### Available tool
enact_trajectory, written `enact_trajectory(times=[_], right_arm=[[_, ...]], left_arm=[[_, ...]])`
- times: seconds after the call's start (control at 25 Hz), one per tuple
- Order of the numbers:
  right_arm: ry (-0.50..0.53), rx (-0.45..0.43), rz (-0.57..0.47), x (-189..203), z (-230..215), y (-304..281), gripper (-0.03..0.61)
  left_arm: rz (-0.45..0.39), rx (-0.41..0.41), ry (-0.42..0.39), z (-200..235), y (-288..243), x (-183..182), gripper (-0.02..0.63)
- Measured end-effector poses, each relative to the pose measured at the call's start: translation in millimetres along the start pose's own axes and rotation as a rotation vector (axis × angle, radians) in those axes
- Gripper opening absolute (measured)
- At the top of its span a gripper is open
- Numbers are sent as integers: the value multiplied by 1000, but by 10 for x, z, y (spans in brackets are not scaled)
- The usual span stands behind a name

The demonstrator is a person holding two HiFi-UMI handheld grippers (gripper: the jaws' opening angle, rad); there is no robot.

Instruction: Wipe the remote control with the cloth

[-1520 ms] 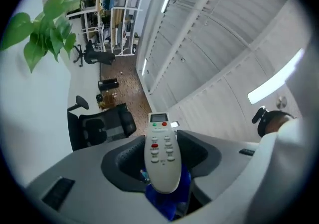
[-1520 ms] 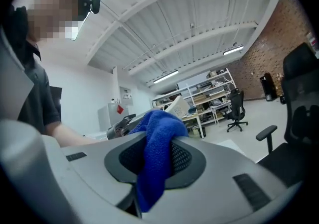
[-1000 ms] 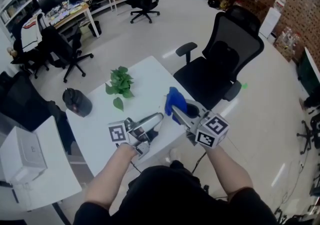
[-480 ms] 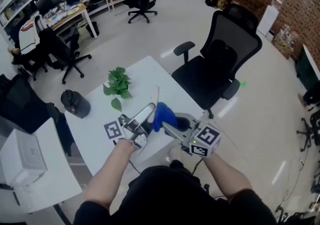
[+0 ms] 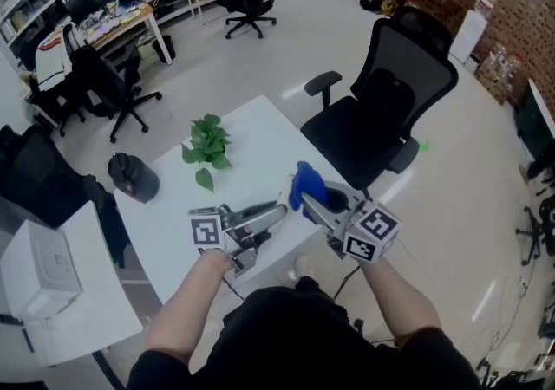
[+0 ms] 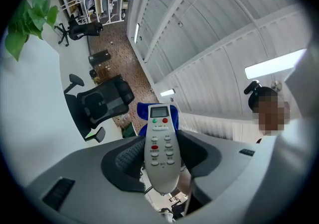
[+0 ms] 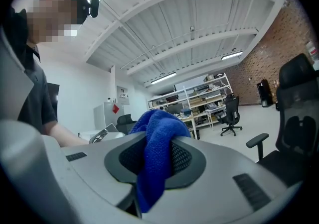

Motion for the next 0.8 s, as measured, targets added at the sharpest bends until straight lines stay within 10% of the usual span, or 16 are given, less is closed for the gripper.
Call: enact_trajectory(times=[0.28, 0.52, 0.8], right_arm=[[72, 53, 20, -25, 14, 35, 83], [281, 183, 201, 329, 201, -89, 84], [261, 112, 353, 840, 506, -348, 84]], left_arm=[[-58, -157, -132, 80, 126, -66, 206], [-60, -818, -628, 378, 825, -50, 206], [-79, -1396, -577, 1185, 2102, 550, 206]])
Point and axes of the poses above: the fingertips, and each gripper's own axes: y backward along the fingers, z to its left, x out of its underside, the point moved 3 cm from there along y, backward along the fingers, and after that the axes turned 6 degrees about y, right-handed, at the moved point
